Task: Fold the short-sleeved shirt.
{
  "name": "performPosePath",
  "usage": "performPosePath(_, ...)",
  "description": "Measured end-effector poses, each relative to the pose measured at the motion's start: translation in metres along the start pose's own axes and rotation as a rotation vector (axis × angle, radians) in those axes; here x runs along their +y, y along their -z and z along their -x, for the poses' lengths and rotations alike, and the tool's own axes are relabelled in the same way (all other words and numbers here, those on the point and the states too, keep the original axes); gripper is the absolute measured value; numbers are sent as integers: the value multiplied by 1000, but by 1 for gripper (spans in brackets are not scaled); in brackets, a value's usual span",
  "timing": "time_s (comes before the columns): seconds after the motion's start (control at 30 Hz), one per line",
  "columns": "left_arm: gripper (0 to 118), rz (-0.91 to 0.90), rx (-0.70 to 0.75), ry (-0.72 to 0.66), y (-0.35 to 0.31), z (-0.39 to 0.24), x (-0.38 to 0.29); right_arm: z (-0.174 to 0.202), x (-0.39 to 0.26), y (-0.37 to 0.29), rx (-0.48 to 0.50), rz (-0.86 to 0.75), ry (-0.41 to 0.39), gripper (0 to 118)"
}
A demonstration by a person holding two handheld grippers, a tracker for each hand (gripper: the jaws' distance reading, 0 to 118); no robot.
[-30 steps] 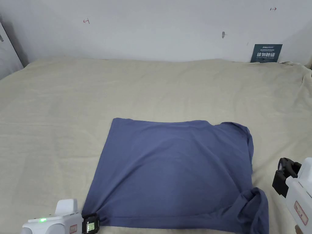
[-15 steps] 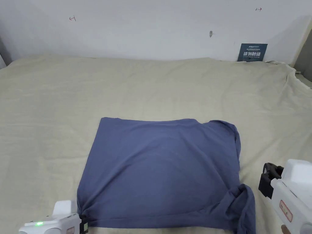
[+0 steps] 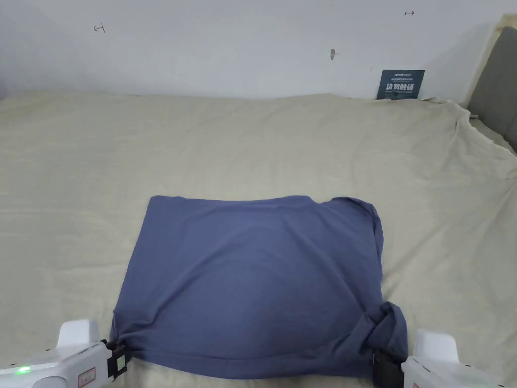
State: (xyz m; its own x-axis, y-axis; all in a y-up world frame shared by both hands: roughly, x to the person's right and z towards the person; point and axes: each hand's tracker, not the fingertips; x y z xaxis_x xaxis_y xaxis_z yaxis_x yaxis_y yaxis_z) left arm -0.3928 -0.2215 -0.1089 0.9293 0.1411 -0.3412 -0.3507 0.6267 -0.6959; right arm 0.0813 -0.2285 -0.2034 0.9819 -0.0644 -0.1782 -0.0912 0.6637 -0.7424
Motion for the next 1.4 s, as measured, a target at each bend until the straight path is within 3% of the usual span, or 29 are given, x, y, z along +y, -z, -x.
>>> performPosePath(0.1,1,3,0,1,1,-2,1,10,-2,0,8,22,6,73)
performPosePath(0.17,1,6,0,3,2,-2,2,12,-4,3,22,40,13,61)
performPosePath(0.27,1,9,2,1,3,-3,2,14,-6,5,13,54,-3,2)
performPosePath(0.67,1,2,-10,-10,4,0,16,-1,28,-24,10,-80,2,1)
performPosePath(0.93,1,-45,-20,23,5,-6,73,-13,88,-27,16,-222,15,1)
performPosePath(1.2,1,-17,-5,60,44,-7,137,-17,141,22,5,-246,11,1)
performPosePath(1.4,1,95,37,128,107,-14,164,-19,158,83,-12,-155,8,1)
